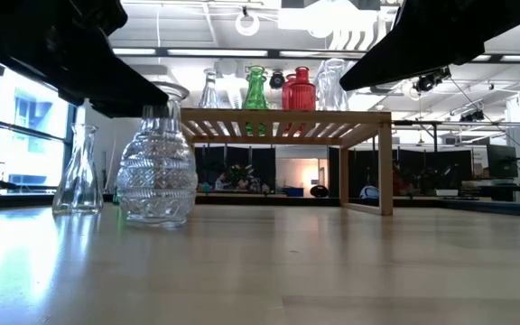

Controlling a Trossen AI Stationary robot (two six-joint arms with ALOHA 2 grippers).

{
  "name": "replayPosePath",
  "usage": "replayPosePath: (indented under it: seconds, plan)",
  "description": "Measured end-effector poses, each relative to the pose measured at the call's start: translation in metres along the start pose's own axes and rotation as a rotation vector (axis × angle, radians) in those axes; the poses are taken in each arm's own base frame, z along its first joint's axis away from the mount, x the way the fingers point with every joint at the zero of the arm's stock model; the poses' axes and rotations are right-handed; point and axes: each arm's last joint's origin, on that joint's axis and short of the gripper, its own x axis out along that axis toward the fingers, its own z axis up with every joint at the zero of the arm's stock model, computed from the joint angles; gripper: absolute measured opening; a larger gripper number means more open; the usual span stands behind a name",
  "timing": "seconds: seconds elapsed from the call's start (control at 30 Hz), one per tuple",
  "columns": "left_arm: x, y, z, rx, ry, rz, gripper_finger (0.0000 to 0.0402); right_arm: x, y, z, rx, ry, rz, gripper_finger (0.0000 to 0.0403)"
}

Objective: Sort vases onto shelf
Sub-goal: Put the transparent vase on the shelf aligned with the other transparent vase

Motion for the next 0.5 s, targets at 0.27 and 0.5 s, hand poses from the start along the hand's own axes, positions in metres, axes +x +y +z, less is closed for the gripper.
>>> replayPosePath:
  seconds: [0.27, 0.5]
  plan:
    - [0.0, -0.002, 0.007, 0.079, -0.062, -0.027, 0.0167, 0.0, 0.0, 0.0, 0.001, 0.0, 0.0, 0.0]
    - [0.0, -0.003, 0.014, 0.122, -0.118, -0.037, 0.0147, 0.0, 0.0, 0.0, 0.004, -0.001, 0.0, 0.0]
